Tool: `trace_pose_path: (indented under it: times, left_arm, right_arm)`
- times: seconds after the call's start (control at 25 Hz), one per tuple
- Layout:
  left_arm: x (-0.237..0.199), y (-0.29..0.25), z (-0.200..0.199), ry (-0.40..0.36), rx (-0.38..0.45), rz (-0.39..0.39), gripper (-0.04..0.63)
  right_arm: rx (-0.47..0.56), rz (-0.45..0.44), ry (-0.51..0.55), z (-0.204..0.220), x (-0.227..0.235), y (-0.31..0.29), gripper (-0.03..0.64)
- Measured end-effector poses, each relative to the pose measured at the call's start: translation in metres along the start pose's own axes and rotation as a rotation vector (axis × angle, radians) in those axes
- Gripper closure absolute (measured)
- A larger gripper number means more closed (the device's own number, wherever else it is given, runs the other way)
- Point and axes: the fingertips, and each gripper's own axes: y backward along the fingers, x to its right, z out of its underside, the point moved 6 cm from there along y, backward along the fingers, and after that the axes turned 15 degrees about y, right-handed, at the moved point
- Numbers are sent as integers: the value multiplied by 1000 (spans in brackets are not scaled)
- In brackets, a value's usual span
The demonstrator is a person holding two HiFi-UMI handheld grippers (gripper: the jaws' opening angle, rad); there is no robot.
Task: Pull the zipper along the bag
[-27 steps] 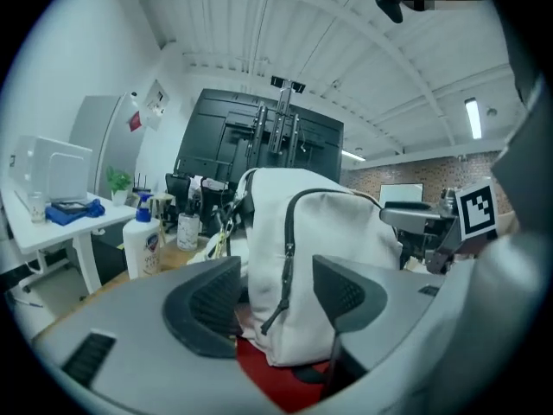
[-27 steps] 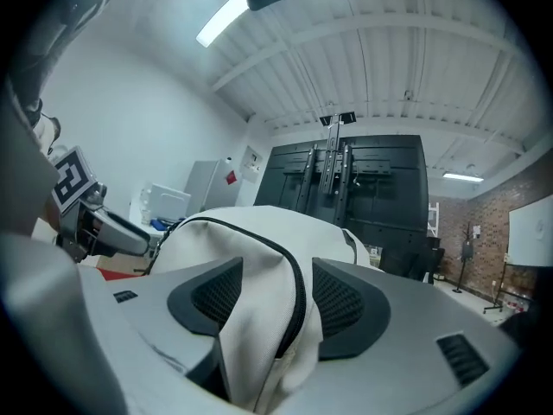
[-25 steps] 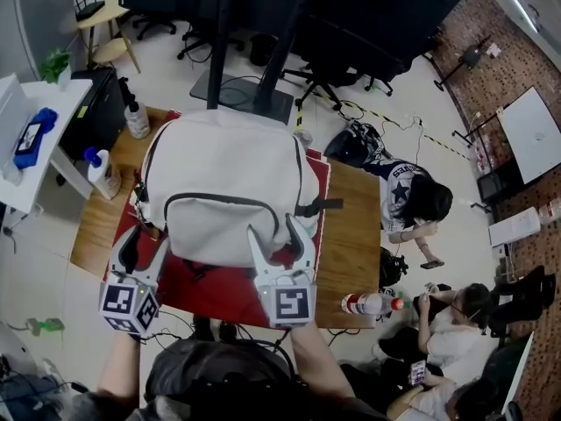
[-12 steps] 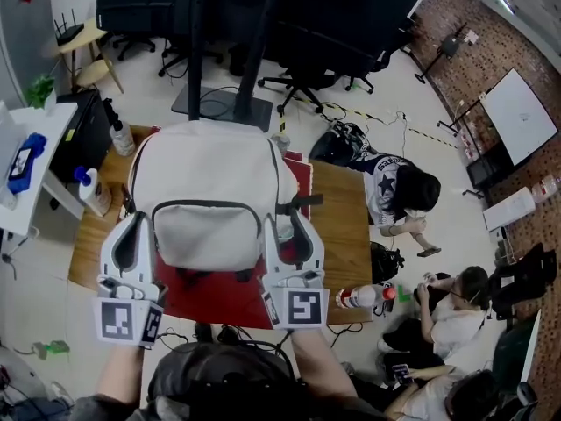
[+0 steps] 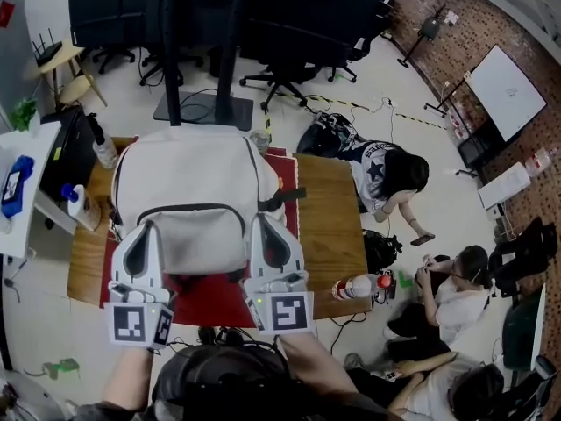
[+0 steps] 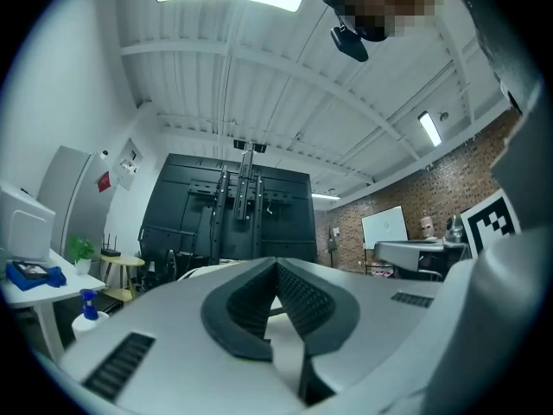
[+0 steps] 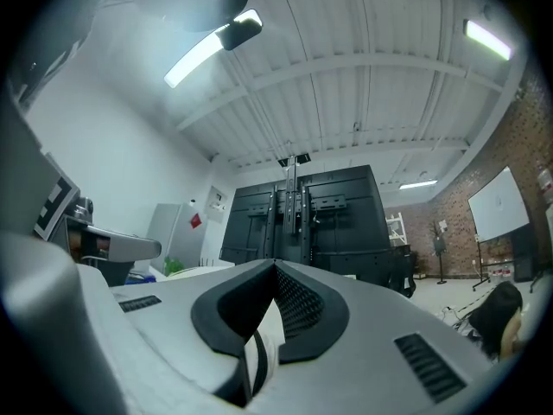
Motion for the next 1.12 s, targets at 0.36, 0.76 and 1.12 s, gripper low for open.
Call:
trace_pose_path:
  times: [0.36,0.76,1.12]
  left_arm:
    - [2,-6,15,-17,-58,3,575]
    - [0,-7,23,-26,-83,-1,575]
    - [1,-1,21,-9,-80,-28,575]
  right_arm:
    - [-60,-25,21,14,-8,0,604]
    - [-49,-59,38,16,-10,-8,604]
    - [7,-117,147,2,-13,-8,606]
